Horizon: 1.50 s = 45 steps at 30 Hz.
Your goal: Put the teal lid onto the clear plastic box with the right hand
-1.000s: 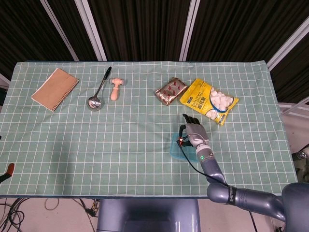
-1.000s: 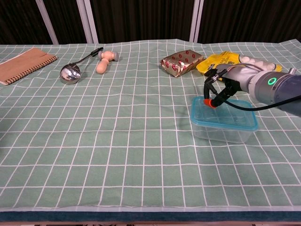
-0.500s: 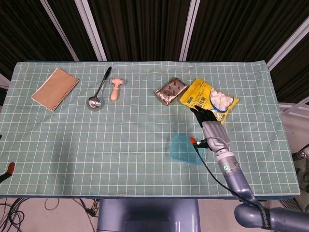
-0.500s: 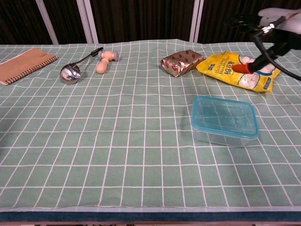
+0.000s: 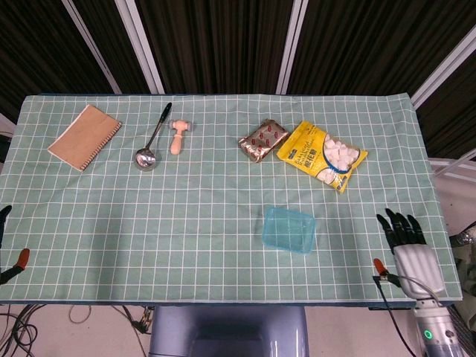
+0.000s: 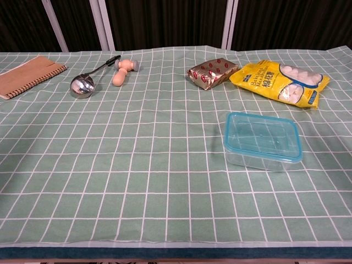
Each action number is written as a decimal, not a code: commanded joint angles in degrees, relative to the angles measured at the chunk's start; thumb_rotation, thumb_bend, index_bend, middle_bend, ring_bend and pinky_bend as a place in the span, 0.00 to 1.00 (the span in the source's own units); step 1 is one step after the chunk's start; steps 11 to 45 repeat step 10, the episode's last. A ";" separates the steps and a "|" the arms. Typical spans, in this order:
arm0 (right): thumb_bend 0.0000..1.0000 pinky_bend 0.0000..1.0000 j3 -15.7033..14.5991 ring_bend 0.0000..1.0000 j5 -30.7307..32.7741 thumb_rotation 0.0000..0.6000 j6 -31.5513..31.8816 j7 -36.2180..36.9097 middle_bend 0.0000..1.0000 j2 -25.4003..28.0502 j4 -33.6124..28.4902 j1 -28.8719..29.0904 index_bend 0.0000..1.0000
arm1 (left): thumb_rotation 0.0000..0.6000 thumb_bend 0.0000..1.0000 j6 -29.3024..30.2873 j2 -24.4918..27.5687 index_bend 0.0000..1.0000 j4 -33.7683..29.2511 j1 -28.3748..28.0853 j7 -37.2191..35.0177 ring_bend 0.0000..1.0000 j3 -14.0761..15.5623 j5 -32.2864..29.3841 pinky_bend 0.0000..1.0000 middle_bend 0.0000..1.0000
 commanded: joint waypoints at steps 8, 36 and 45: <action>0.33 0.00 -0.51 0.00 -5.41 1.00 4.04 -2.74 0.00 -0.92 4.37 -4.84 0.00 | 1.00 0.32 -1.59 1.94 0.08 -2.95 0.88 0.46 0.00 1.96 -0.27 0.00 0.00; 0.33 0.00 -0.24 0.00 -5.90 1.00 4.34 -3.29 0.00 -1.28 4.65 -5.22 0.00 | 1.00 0.32 -1.96 2.00 0.08 -2.94 0.85 0.32 0.00 1.92 -0.71 0.00 0.00; 0.33 0.00 -0.24 0.00 -5.90 1.00 4.34 -3.29 0.00 -1.28 4.65 -5.22 0.00 | 1.00 0.32 -1.96 2.00 0.08 -2.94 0.85 0.32 0.00 1.92 -0.71 0.00 0.00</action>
